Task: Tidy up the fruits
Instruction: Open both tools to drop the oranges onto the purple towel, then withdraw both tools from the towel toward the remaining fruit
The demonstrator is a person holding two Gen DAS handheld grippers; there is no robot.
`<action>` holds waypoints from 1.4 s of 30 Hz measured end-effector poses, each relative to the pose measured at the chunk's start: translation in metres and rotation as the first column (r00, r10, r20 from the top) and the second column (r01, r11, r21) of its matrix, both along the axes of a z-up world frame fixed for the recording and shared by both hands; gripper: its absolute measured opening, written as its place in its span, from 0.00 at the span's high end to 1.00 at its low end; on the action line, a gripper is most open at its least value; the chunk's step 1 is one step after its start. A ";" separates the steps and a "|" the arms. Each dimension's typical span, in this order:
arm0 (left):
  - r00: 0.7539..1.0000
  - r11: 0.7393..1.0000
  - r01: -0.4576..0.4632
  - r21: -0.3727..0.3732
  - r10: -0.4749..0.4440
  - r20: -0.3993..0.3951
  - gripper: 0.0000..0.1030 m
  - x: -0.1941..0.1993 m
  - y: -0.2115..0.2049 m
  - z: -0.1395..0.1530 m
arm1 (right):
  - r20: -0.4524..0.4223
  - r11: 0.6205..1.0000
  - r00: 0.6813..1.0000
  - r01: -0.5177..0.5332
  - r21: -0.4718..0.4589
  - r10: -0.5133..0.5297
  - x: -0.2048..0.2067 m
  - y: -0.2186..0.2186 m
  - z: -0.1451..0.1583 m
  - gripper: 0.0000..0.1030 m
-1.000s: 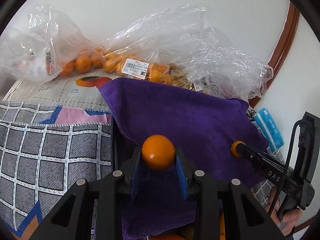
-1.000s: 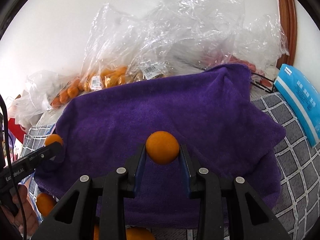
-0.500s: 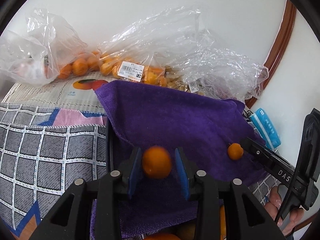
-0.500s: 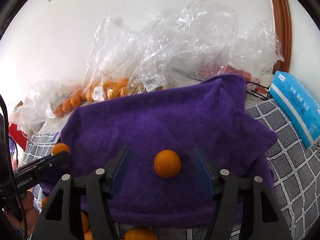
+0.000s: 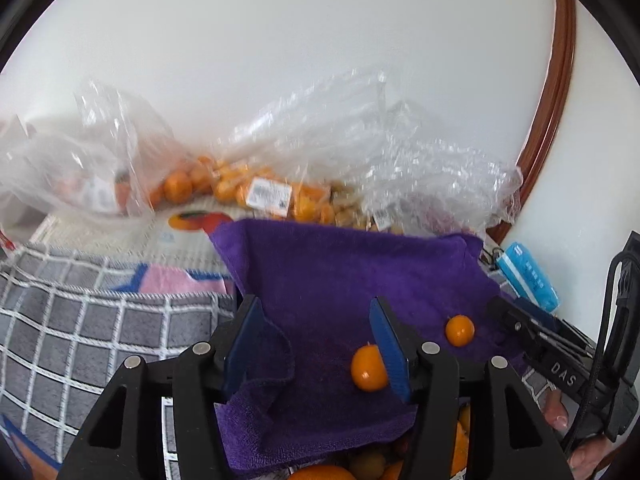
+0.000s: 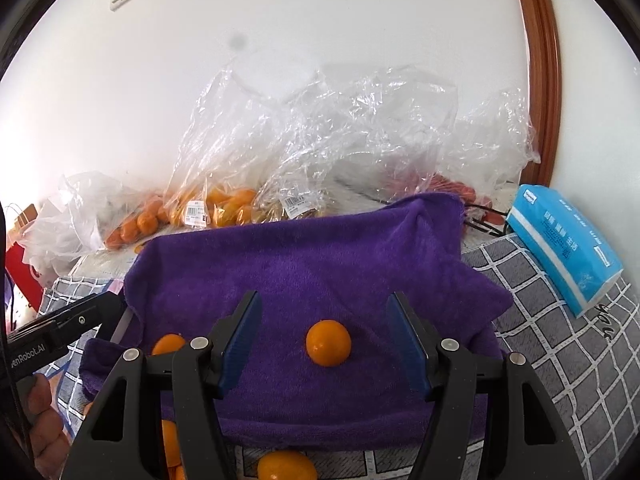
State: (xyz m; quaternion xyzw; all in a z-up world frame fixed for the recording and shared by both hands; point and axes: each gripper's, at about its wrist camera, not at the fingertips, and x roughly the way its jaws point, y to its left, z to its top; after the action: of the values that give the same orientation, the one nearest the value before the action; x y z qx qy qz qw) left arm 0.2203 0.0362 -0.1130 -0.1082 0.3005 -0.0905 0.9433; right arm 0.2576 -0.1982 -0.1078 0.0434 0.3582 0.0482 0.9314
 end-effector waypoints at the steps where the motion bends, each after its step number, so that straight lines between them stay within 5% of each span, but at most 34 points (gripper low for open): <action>1: 1.000 1.000 0.000 0.003 0.000 0.007 0.48 -0.001 0.000 0.004 | 0.003 1.000 1.000 -0.008 0.006 0.008 -0.001 0.001 0.003 0.38; 10: 0.998 0.998 -0.001 0.059 0.005 -0.063 0.48 -0.028 -0.004 0.024 | -0.049 0.999 0.999 -0.018 0.038 0.020 -0.029 -0.002 0.031 0.27; 18: 0.987 0.999 -0.042 0.015 0.044 -0.156 0.48 -0.068 0.010 0.003 | -0.043 0.999 0.999 -0.019 0.026 0.021 -0.089 0.001 0.040 0.27; 31: 0.983 0.986 -0.043 0.162 0.071 -0.169 0.48 -0.119 0.012 -0.022 | -0.082 0.999 0.997 0.008 -0.033 -0.011 -0.142 -0.006 0.021 0.27; 42: 0.968 0.986 -0.036 0.160 0.074 -0.240 0.48 -0.122 0.027 -0.046 | -0.147 1.000 0.989 -0.011 0.010 0.013 -0.148 -0.005 0.007 0.27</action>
State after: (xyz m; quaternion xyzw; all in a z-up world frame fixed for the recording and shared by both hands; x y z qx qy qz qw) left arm 0.0984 0.0627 -0.1588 -0.0534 0.4175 -0.0265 0.9067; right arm 0.1099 -0.2031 -0.1012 0.0490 0.4261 0.0521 0.9018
